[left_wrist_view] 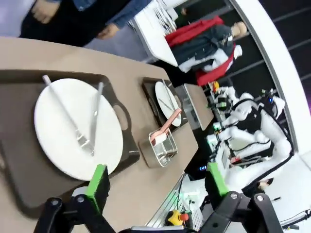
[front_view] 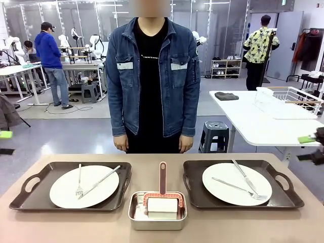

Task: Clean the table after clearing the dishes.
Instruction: When the left (or right) Handle tray is removed, use the left hand (or right hand) to clean the left (or right) side of the table with the Lint Roller.

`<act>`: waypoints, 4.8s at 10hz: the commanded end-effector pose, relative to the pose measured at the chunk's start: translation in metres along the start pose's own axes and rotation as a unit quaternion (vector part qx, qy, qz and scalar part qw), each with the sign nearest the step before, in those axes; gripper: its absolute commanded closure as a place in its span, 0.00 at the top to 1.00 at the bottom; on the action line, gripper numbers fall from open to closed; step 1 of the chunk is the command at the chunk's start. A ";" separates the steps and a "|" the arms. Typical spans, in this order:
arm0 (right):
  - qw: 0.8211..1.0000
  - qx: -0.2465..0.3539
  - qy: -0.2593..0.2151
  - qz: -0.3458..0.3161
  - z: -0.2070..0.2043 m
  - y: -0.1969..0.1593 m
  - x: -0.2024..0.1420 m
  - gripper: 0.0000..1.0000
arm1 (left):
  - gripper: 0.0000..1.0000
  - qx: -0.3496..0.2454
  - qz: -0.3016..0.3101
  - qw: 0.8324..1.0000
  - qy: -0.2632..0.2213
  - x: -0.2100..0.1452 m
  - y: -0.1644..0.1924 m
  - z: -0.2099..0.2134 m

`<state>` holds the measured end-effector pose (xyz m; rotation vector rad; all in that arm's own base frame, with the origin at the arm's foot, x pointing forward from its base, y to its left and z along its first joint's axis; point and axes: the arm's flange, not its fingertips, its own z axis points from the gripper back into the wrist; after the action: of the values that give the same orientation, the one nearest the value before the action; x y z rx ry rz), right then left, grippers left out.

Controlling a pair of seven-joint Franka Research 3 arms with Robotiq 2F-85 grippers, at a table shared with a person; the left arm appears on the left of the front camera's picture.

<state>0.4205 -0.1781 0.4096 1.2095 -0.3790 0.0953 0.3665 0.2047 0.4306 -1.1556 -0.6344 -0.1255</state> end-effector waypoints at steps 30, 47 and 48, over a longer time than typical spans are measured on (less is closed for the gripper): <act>0.997 -0.009 -0.062 -0.041 0.044 -0.037 -0.015 1.00 | 1.00 0.029 0.050 0.994 -0.092 -0.024 0.030 0.080; 0.954 -0.149 0.119 0.232 -0.114 0.129 0.092 1.00 | 1.00 0.029 0.050 0.994 -0.092 -0.024 0.030 0.080; 0.937 -0.159 0.158 0.269 -0.154 0.151 0.097 1.00 | 1.00 0.029 0.050 0.994 -0.092 -0.024 0.030 0.080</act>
<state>0.4976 -0.0056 0.5412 0.7924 -0.4363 0.6307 0.3308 0.2818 0.4135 -1.1441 -0.7395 0.0930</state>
